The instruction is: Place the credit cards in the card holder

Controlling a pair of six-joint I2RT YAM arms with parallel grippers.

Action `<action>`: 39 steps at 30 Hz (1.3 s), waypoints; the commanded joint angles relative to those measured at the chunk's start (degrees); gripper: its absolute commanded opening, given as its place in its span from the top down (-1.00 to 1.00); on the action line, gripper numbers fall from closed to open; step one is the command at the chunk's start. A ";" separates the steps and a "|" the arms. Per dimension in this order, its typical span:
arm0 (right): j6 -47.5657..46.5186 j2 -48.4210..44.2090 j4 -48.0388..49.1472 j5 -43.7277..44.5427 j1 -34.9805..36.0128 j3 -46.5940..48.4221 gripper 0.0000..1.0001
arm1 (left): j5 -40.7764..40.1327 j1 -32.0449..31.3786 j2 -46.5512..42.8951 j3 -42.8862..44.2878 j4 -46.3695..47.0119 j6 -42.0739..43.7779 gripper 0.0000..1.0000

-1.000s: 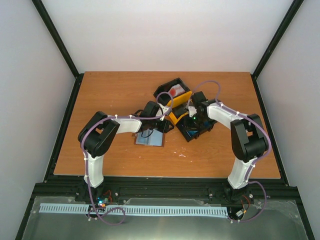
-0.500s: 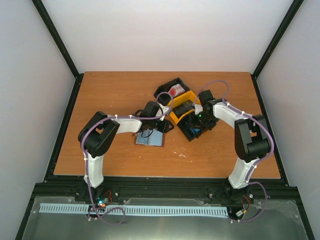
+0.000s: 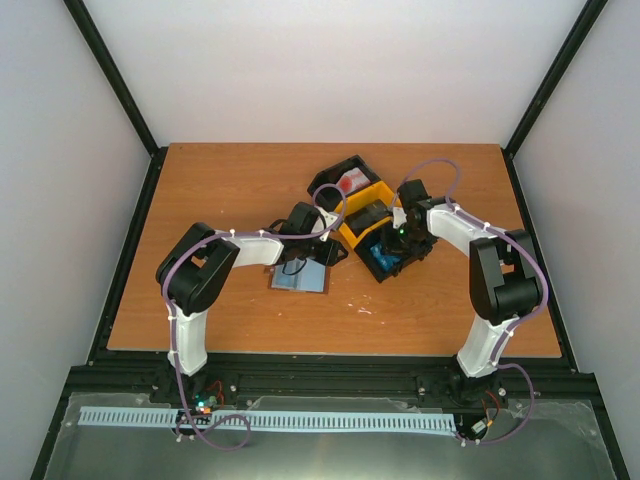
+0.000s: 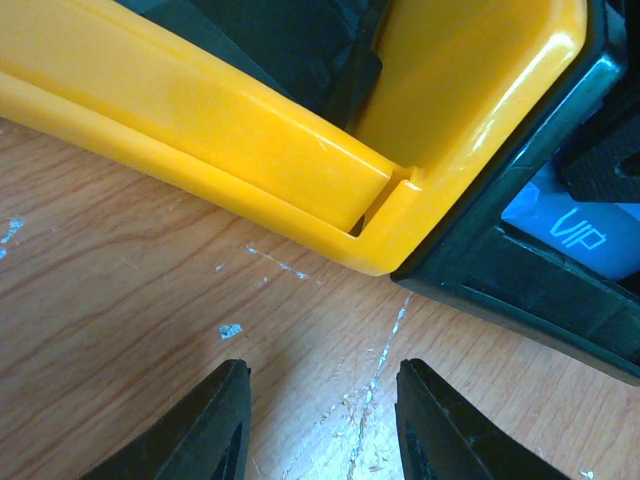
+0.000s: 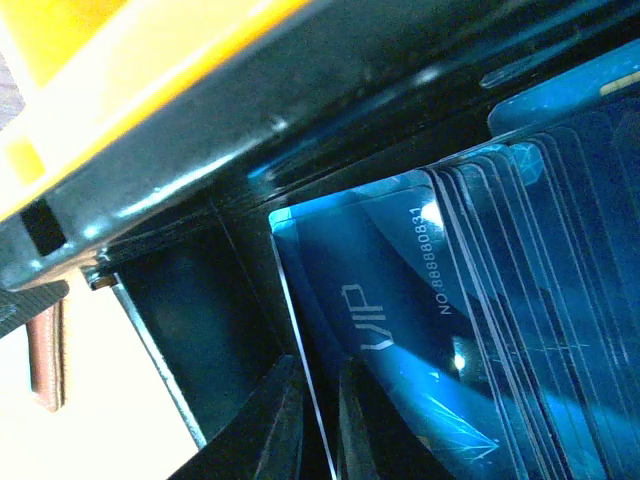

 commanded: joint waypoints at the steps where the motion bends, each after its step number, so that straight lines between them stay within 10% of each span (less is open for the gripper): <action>1: -1.80 -1.28 -1.59 2.50 -0.40 -0.04 0.74 | -0.29 -0.35 0.91 1.46 0.26 0.52 0.18; 11: -4.78 1.19 -1.82 -6.11 -0.11 1.98 0.70 | -0.12 -0.36 0.32 1.55 -0.12 1.13 0.18; 26: 0.53 -10.27 -6.42 7.38 0.41 7.73 0.94 | 1.24 -0.33 -9.26 -2.21 -1.39 1.41 0.09; 39: 29.78 -24.82 -3.46 -9.24 0.27 3.91 0.94 | 3.80 -0.31 -25.43 -5.56 -2.07 -6.95 -0.26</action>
